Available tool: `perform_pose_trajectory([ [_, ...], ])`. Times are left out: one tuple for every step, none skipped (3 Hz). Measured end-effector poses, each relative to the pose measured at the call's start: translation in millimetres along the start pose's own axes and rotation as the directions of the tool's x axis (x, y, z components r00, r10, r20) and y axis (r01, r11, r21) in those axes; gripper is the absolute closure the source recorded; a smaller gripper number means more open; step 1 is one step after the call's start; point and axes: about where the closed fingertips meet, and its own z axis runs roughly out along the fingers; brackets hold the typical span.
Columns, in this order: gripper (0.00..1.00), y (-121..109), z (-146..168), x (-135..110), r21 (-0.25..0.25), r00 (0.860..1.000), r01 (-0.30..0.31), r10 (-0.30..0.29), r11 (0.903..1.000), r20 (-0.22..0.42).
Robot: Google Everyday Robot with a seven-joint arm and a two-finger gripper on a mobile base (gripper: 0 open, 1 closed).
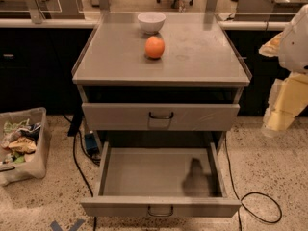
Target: Close middle drawer
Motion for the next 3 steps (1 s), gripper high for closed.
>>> perform_pose_trajectory([
  [0.00, 0.0, 0.0, 0.0, 0.000, 1.000, 0.000, 0.000, 1.0000, 0.000],
  [0.19, 0.0, 0.0, 0.0, 0.000, 1.000, 0.000, 0.000, 1.0000, 0.000],
  [0.42, 0.0, 0.1, 0.0, 0.000, 1.000, 0.000, 0.000, 1.0000, 0.000],
])
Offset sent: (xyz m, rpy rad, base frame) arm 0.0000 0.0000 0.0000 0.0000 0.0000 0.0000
